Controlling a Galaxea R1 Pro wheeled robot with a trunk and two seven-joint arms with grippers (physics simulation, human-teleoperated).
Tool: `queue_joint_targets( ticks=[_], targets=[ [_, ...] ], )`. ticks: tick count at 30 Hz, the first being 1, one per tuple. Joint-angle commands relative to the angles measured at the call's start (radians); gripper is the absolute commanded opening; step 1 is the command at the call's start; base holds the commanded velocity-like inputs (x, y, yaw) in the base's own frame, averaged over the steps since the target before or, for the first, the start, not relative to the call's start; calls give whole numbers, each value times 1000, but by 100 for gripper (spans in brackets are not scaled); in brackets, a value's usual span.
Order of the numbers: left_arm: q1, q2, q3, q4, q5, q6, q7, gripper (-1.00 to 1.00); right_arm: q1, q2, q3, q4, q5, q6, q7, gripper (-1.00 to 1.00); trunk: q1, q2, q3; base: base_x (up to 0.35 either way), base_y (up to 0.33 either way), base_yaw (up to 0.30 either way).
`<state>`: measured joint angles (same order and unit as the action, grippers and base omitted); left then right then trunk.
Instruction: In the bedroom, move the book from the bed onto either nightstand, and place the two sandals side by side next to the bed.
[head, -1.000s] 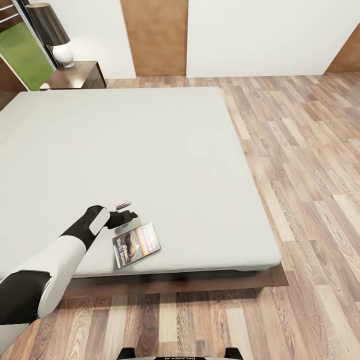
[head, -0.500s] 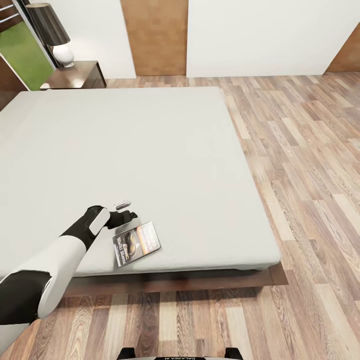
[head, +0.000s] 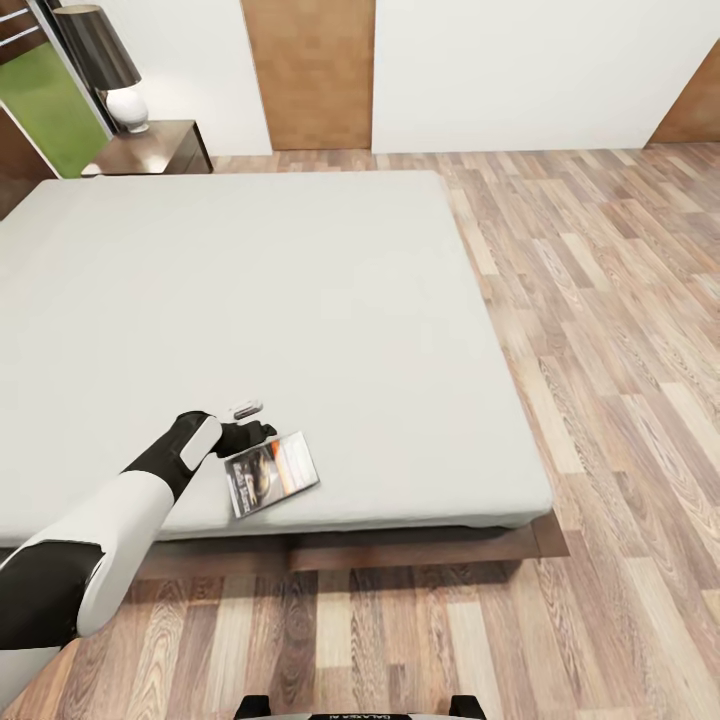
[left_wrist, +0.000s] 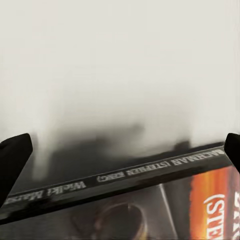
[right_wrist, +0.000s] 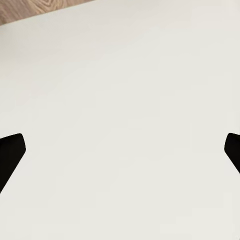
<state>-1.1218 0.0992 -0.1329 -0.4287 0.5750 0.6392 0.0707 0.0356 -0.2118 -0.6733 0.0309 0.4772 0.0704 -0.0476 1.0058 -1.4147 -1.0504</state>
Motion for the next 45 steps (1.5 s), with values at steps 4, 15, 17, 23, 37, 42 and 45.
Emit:
queue_joint_targets(
  ticks=[4,15,17,23,37,42,45],
  targets=[
    [0,1,-8,48,13,4,11,100,0,-1,-8,1,11,2,-3,100,0,0,0,-42,-16,0],
    [0,1,-8,48,13,4,11,100,0,-1,-8,1,11,2,-3,100,0,0,0,-12,-5,0],
    [0,1,-8,48,13,4,11,100,0,-1,-8,1,11,2,-3,100,0,0,0,-3,-1,0],
    [0,1,-8,48,13,4,11,100,0,-1,-8,1,11,2,-3,100,0,0,0,-1,-1,0],
    [0,0,-8,48,13,4,11,100,0,-1,-8,1,11,2,-3,100,0,0,0,0,0,0],
    [1,-1,-8,45,13,3,11,100,0,-1,-8,1,11,2,-3,100,0,0,0,0,0,0],
    [1,-1,-8,32,13,3,12,100,0,-1,-8,1,11,2,-3,100,0,0,0,0,0,0]
  ],
)
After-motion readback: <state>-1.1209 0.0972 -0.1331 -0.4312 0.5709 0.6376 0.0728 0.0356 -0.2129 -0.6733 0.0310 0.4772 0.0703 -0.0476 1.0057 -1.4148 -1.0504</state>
